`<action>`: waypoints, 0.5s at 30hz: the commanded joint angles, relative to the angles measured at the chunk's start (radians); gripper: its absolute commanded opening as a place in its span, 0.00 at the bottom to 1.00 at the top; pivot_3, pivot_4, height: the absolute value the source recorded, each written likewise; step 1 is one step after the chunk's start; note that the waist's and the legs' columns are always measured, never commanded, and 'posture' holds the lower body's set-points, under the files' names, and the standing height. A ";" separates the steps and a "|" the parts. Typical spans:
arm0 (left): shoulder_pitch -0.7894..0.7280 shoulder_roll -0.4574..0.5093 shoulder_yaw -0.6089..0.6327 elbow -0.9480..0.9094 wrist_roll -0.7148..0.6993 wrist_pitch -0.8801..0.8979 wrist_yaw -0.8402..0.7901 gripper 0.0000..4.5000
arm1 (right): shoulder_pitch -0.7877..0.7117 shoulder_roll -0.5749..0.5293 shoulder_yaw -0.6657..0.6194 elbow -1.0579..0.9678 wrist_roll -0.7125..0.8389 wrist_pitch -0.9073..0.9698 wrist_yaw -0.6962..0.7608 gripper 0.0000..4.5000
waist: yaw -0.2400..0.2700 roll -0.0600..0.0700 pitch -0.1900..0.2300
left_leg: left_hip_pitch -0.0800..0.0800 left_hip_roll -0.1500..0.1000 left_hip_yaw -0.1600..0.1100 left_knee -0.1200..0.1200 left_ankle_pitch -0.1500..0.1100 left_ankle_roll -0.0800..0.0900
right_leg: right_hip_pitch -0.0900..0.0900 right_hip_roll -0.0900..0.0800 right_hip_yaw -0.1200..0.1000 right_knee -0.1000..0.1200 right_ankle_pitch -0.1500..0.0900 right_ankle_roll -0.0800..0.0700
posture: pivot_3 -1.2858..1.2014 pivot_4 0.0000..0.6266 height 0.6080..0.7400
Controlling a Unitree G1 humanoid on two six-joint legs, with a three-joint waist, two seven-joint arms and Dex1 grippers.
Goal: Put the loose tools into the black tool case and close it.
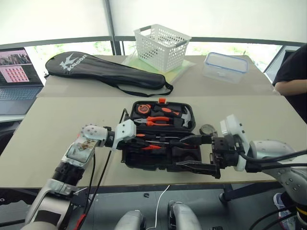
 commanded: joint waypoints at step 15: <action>0.021 -0.012 -0.044 0.085 0.089 -0.130 0.010 0.01 | -0.028 -0.003 -0.026 -0.014 0.031 0.008 -0.008 1.00 | 0.001 0.000 0.000 | 0.001 0.000 0.000 0.000 0.000 0.000 | 0.001 -0.001 0.001 0.000 0.000 0.000 | 0.52 0.24 1.00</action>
